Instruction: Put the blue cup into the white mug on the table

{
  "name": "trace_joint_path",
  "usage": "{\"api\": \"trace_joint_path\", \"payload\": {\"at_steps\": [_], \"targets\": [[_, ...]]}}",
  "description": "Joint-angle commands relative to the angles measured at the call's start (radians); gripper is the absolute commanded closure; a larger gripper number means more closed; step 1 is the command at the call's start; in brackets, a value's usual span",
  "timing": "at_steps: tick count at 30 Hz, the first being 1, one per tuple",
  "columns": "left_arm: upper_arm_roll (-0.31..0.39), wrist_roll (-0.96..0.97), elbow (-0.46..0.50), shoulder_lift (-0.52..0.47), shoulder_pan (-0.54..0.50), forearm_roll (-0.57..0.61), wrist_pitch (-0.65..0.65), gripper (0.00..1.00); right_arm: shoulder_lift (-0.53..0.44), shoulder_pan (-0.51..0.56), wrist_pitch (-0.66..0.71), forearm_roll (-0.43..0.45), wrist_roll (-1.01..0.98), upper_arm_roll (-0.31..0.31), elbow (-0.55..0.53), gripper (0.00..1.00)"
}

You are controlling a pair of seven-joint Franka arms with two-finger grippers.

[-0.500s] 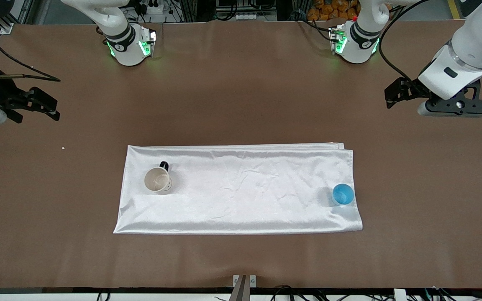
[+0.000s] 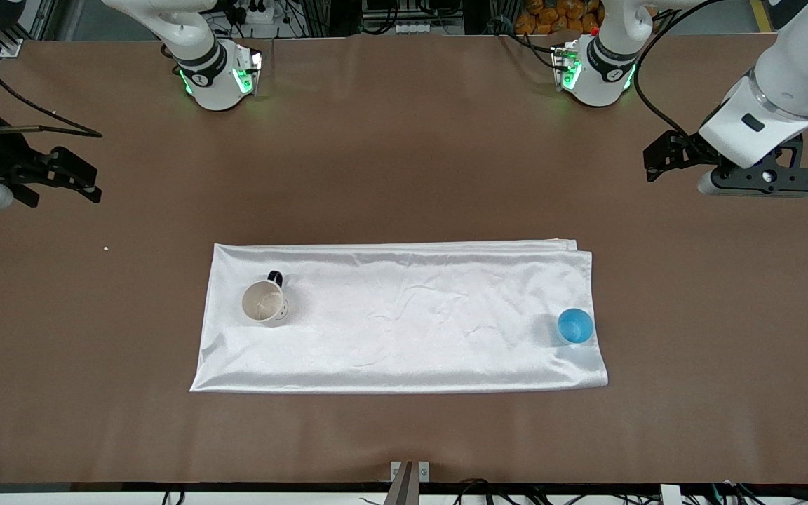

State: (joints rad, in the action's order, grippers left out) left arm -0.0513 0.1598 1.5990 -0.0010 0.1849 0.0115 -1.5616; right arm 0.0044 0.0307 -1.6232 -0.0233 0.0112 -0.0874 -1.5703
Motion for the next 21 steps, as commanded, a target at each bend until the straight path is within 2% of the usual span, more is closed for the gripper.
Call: {"api": "trace_joint_path", "payload": {"at_steps": [1,7,21], "targets": [[-0.012,0.011,0.022,-0.019,-0.008,0.018,-0.025,0.00,0.011,0.008,0.012,0.013,-0.008,-0.009,0.013,0.00],[-0.012,0.003,0.021,0.001,-0.005,0.021,-0.043,0.00,0.029,0.008,0.012,0.013,-0.010,-0.009,0.013,0.00],[-0.012,0.000,0.019,0.116,0.013,0.042,-0.161,0.00,0.051,0.006,0.011,0.013,-0.010,-0.011,0.012,0.00]]}}
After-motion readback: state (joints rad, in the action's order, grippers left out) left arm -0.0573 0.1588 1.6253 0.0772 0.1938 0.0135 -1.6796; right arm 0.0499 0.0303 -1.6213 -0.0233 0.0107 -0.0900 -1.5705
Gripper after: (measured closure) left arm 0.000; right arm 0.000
